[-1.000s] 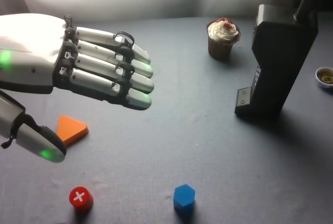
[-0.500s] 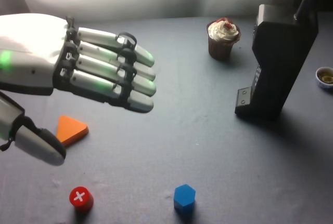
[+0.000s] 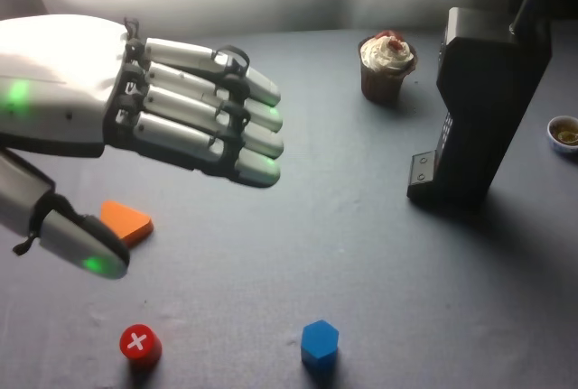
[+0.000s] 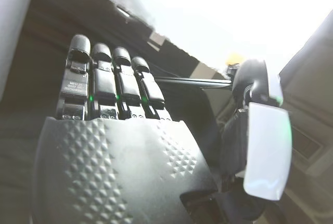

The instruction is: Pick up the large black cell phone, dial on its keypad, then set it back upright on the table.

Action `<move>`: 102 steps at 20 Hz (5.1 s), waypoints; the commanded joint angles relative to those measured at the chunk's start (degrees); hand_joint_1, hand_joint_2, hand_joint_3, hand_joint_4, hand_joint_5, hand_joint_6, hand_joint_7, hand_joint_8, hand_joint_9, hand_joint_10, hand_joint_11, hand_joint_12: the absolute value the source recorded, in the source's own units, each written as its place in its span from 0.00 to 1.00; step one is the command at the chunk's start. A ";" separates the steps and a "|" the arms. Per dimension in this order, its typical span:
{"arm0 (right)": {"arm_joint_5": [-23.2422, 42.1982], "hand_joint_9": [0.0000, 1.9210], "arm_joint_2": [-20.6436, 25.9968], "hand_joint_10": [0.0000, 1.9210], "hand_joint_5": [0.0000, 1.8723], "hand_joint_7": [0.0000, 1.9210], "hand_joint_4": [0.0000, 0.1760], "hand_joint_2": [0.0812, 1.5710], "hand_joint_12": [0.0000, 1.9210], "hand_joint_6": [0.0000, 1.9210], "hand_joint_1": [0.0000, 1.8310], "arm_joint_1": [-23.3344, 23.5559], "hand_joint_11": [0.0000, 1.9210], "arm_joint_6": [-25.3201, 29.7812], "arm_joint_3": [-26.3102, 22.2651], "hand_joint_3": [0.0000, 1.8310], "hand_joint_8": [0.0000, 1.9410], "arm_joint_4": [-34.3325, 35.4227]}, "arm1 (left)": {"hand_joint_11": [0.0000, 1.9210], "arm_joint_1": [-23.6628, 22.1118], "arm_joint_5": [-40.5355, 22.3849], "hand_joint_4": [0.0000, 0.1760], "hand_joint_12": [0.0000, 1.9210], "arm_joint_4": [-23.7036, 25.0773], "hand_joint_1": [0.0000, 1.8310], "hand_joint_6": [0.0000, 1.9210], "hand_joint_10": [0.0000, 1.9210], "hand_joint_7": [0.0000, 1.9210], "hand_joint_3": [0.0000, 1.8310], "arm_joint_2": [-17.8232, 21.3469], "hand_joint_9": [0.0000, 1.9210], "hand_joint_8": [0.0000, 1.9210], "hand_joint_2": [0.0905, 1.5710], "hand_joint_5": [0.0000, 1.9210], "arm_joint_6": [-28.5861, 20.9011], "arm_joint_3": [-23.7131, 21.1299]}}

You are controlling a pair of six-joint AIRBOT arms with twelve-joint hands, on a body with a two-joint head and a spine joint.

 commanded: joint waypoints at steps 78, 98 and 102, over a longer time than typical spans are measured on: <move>-17.97 0.47 -15.19 0.69 0.52 0.46 0.00 0.70 0.61 0.42 0.75 37.90 0.49 -6.38 24.18 0.00 0.57 -19.58 | 0.00 -3.41 -4.02 0.06 0.19 -8.36 0.06 0.00 0.00 0.12 0.00 -0.49 0.10 0.00 0.75 0.12 -3.08 0.87; -13.60 0.47 -12.03 0.70 0.52 0.46 0.00 0.71 0.61 0.41 0.75 42.78 0.48 1.89 21.27 0.00 0.60 -28.28 | 0.39 -1.98 9.70 0.33 1.00 -8.31 0.72 0.00 1.00 0.38 0.01 -2.15 0.41 0.76 0.77 0.03 -6.71 -1.64; -13.60 0.46 -11.76 0.71 0.52 0.45 0.00 0.71 0.63 0.41 0.75 42.92 0.49 3.07 21.32 0.00 0.60 -29.49 | 0.36 -2.34 13.82 0.42 1.00 -10.27 0.72 0.00 1.00 0.39 0.00 -3.37 0.39 0.73 0.76 0.04 -4.96 -2.64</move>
